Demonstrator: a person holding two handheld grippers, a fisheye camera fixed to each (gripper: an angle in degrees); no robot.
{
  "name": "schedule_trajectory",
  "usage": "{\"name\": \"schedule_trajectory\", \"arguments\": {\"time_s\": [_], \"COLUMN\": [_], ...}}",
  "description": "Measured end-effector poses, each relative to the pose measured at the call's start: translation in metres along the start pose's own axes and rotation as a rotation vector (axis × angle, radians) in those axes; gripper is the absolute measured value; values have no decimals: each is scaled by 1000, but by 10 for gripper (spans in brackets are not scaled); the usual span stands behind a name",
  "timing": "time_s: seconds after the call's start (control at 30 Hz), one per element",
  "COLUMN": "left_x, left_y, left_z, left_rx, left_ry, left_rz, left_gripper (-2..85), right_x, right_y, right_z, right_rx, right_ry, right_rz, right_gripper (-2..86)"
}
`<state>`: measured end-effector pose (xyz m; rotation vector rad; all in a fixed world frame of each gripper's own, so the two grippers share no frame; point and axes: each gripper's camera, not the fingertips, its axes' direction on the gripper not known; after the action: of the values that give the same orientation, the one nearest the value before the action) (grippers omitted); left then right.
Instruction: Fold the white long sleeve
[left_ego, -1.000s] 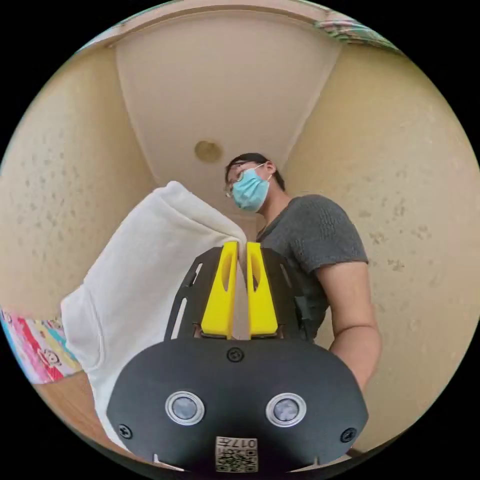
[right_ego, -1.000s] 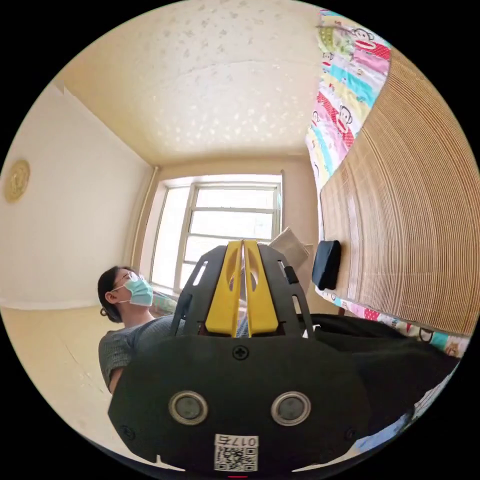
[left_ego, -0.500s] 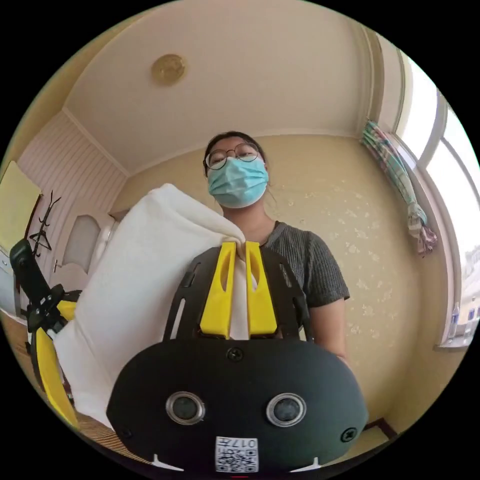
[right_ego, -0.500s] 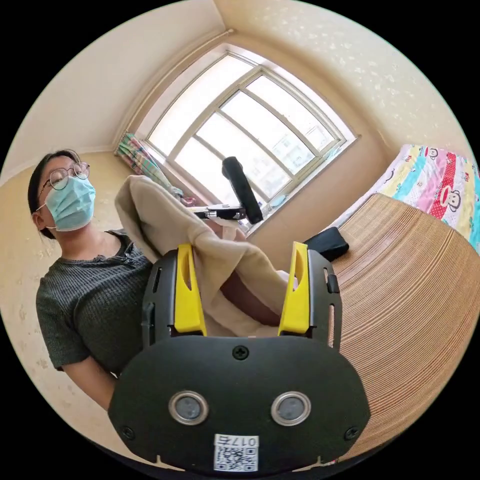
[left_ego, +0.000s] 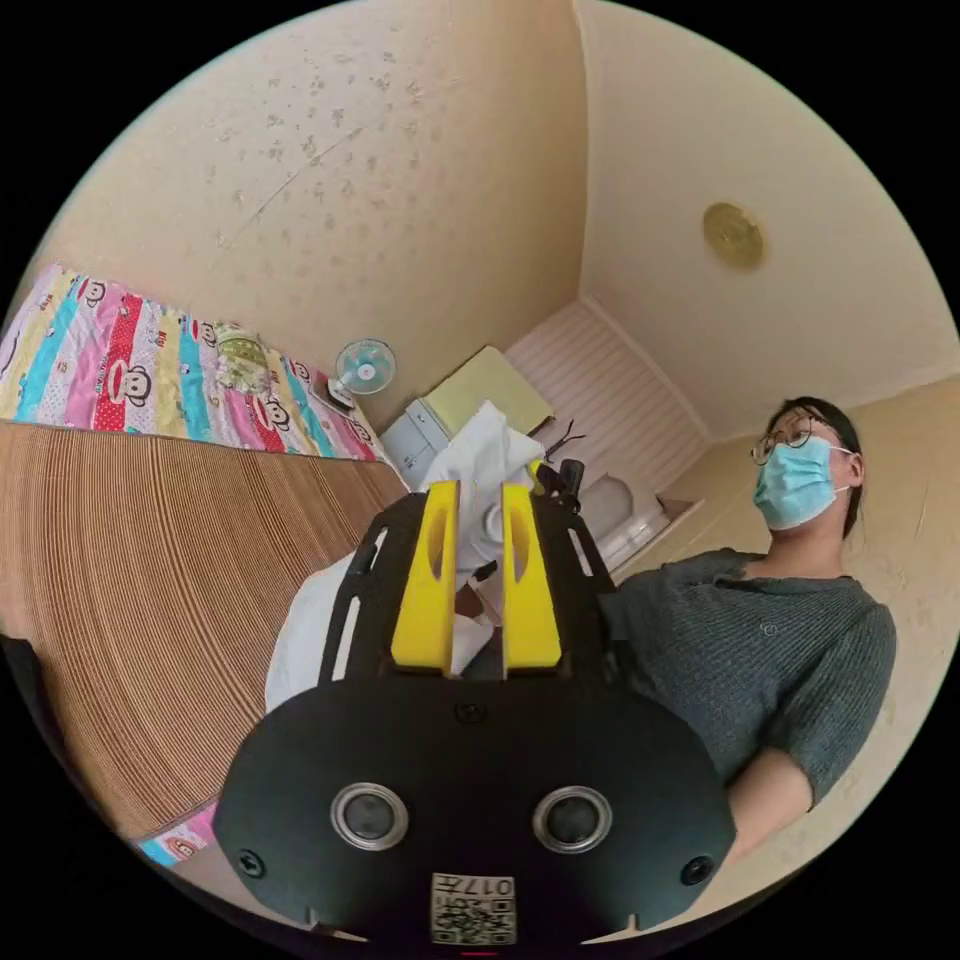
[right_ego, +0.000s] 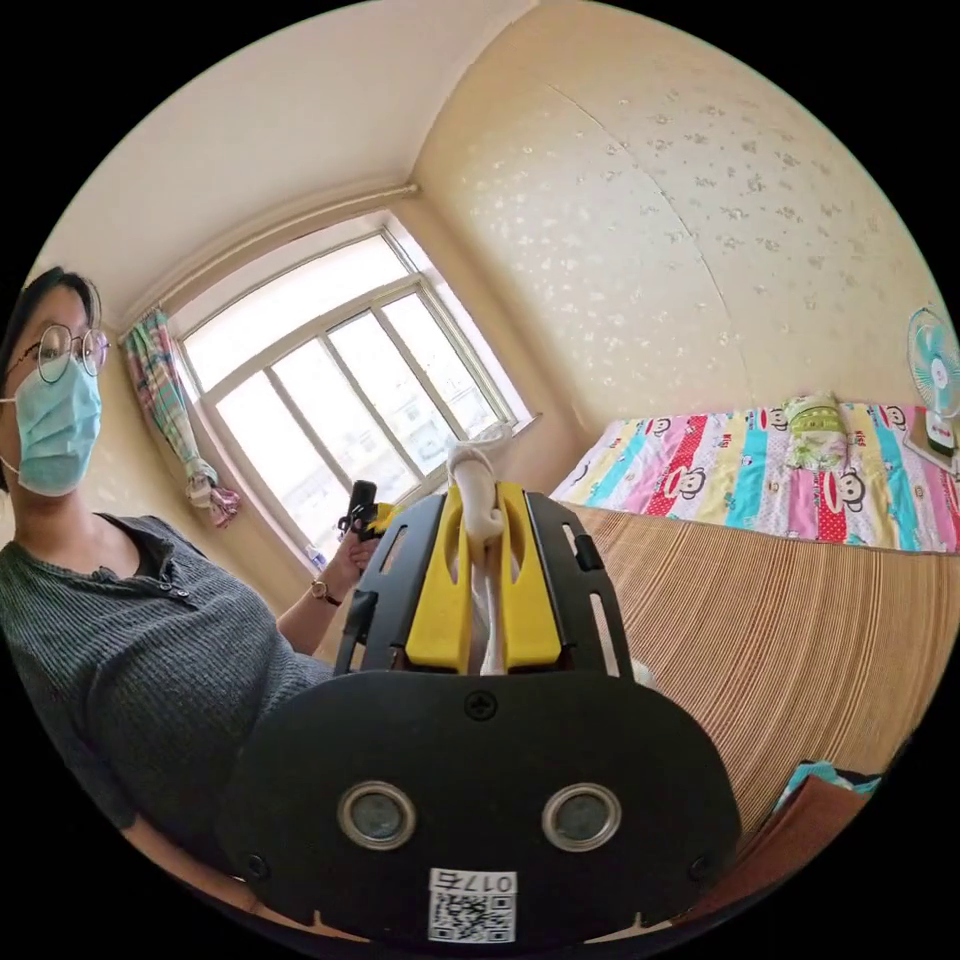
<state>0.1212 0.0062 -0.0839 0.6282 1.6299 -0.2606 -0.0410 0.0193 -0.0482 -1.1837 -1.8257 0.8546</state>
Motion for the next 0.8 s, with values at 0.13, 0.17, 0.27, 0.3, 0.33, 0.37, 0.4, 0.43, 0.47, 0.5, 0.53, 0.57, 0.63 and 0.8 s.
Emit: {"name": "schedule_trajectory", "arguments": {"time_s": [0.13, 0.17, 0.27, 0.3, 0.33, 0.37, 0.4, 0.43, 0.47, 0.5, 0.53, 0.57, 0.63, 0.8], "left_x": [8, 14, 37, 47, 53, 63, 72, 76, 82, 85, 86, 85, 81, 61], "left_y": [20, 24, 32, 36, 38, 45, 53, 58, 67, 76, 80, 88, 97, 127], "left_z": [98, 133, 207, 230, 240, 261, 282, 294, 316, 334, 341, 353, 369, 430], "left_rx": [-144, -203, -279, -282, -279, -269, -277, -289, -332, -359, -361, -354, -343, -387], "left_ry": [-87, -146, -279, -360, -404, -489, -537, -539, -509, -460, -434, -381, -332, -637], "left_rz": [45, 75, 198, 253, 282, 337, 396, 425, 467, 483, 483, 468, 426, 366], "left_gripper": [116, 129, 150, 154, 156, 159, 161, 161, 161, 161, 160, 158, 149, 113], "right_x": [-37, -41, -55, -61, -68, -72, -78, -83, -85, -87, -89, -90, -94, -97], "right_y": [1, 1, 5, 6, 7, 7, 8, 7, 7, 6, 5, 6, 9, 16], "right_z": [33, 39, 61, 65, 67, 67, 69, 70, 71, 73, 74, 76, 83, 94], "right_rx": [-100, -118, -171, -180, -177, -174, -171, -165, -165, -165, -167, -173, -199, -179], "right_ry": [133, 137, 107, 75, 55, 46, 37, 51, 66, 108, 153, 171, 220, 178], "right_rz": [-124, -140, -179, -196, -218, -229, -244, -241, -235, -216, -203, -205, -207, -164], "right_gripper": [52, 52, 53, 53, 53, 53, 53, 54, 54, 54, 54, 54, 54, 54]}}
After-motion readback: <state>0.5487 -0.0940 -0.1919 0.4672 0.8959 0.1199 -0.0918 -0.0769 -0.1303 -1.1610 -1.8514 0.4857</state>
